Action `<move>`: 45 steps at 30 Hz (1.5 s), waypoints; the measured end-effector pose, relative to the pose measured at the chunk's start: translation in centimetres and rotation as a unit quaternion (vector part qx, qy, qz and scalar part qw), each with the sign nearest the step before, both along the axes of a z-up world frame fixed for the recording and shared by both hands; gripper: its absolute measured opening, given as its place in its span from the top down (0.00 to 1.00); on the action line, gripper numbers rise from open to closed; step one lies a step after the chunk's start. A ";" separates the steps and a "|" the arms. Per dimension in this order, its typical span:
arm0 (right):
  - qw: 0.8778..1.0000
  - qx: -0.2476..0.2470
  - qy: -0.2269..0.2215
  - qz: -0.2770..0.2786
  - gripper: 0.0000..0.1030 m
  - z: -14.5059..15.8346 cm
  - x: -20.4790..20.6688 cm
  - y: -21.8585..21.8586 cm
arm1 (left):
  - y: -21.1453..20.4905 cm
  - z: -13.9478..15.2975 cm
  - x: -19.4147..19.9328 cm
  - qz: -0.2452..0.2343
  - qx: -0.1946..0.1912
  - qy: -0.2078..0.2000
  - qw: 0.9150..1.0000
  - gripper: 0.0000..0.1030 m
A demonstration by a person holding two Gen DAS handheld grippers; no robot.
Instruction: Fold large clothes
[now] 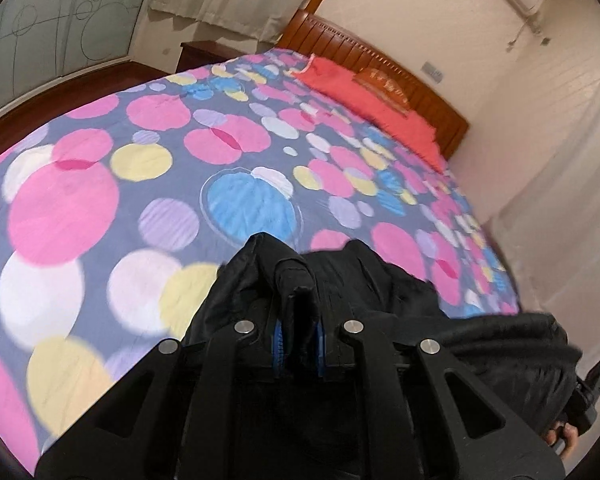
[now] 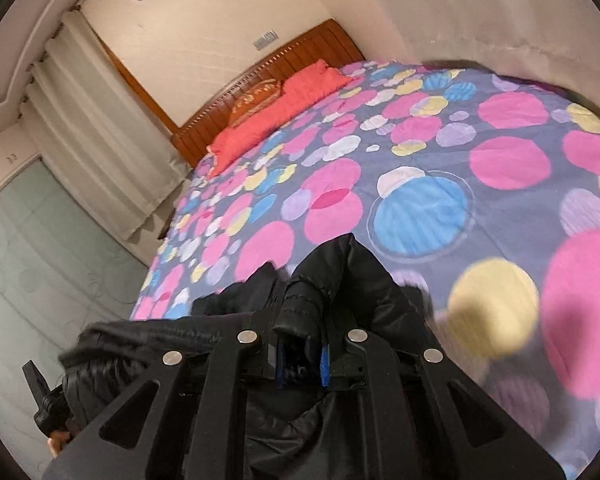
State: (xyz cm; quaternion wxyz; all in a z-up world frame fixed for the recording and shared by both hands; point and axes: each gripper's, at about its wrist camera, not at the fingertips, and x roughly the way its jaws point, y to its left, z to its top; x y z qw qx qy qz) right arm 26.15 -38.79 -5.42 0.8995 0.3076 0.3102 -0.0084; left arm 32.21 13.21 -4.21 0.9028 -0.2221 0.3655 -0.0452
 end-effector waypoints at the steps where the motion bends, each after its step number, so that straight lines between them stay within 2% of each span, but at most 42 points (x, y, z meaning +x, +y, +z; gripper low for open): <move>1: 1.000 0.000 0.006 -0.001 0.88 -0.5 1.2 -0.2 | -0.4 -0.5 1.7 0.003 0.012 0.006 1.000 0.89; 5: 0.998 -0.003 0.053 -0.012 0.88 -4.0 6.0 -1.2 | -1.5 -3.6 6.7 0.006 0.045 0.038 0.998 0.89; 9: 0.995 -0.009 0.097 -0.007 0.87 -7.9 9.6 -1.5 | -2.0 -6.7 9.7 0.004 0.068 0.063 0.996 0.89; 12: 0.993 -0.016 0.115 -0.006 0.83 -9.4 10.5 -1.2 | -2.6 -8.3 10.7 0.004 0.089 0.075 0.993 0.88; 14: 0.993 -0.018 0.119 -0.005 0.81 -9.3 10.5 -1.2 | -2.8 -8.6 10.9 0.003 0.093 0.076 0.993 0.83; 15: 0.993 -0.018 0.119 -0.002 0.79 -9.1 10.4 -1.2 | -2.8 -8.5 11.0 0.001 0.092 0.076 0.993 0.82; 16: 0.993 -0.017 0.119 0.001 0.78 -8.9 10.3 -1.2 | -2.7 -8.2 10.9 -0.002 0.085 0.074 0.994 0.74; 17: 0.993 -0.014 0.117 0.003 0.76 -8.6 10.2 -1.2 | -2.6 -7.8 10.9 -0.007 0.077 0.071 0.994 0.61; 20: 0.995 0.000 0.103 0.007 0.68 -7.7 9.8 -1.7 | -2.4 -6.0 10.2 -0.009 0.066 0.050 0.996 0.45; 22: 0.995 0.009 0.099 0.007 0.62 -7.1 9.8 -1.9 | -2.1 -4.8 9.9 -0.011 0.055 0.043 0.998 0.39; 23: 0.995 0.014 0.094 0.008 0.56 -6.8 9.5 -2.0 | -1.8 -4.1 9.6 -0.007 0.047 0.039 0.998 0.35; 24: 0.996 0.017 0.089 0.008 0.44 -6.5 9.4 -2.0 | -1.6 -3.7 9.4 -0.003 0.042 0.035 0.999 0.33; 26: 0.997 0.017 0.071 0.005 0.33 -5.4 8.7 -1.9 | -0.9 -2.2 8.7 0.012 0.028 0.017 0.999 0.30; 28: 0.998 0.015 0.057 0.011 0.33 -4.4 8.1 -1.7 | -0.4 -1.0 8.0 0.018 0.022 0.004 1.000 0.29; 30: 0.999 0.001 0.048 0.014 0.33 -3.6 7.6 -1.2 | -0.4 -0.4 6.9 0.013 0.018 -0.002 1.000 0.29; 35: 0.991 -0.108 0.076 0.018 0.34 -4.0 8.1 1.2 | -2.1 -2.5 4.4 -0.008 0.051 0.007 0.999 0.29; 39: 0.981 -0.168 0.091 0.019 0.34 -5.2 9.5 2.7 | -3.4 -4.8 5.1 -0.008 0.081 0.026 0.996 0.29; 42: 0.971 -0.213 0.109 0.019 0.34 -6.6 11.1 3.2 | -4.2 -6.1 6.5 0.008 0.130 0.023 0.991 0.29; 43: 0.969 -0.217 0.116 0.020 0.34 -7.1 11.3 3.2 | -4.4 -6.8 7.2 0.015 0.152 0.029 0.988 0.29; 45: 0.966 -0.219 0.136 0.026 0.34 -8.6 12.1 3.0 | -4.4 -8.3 8.1 0.023 0.168 0.046 0.985 0.29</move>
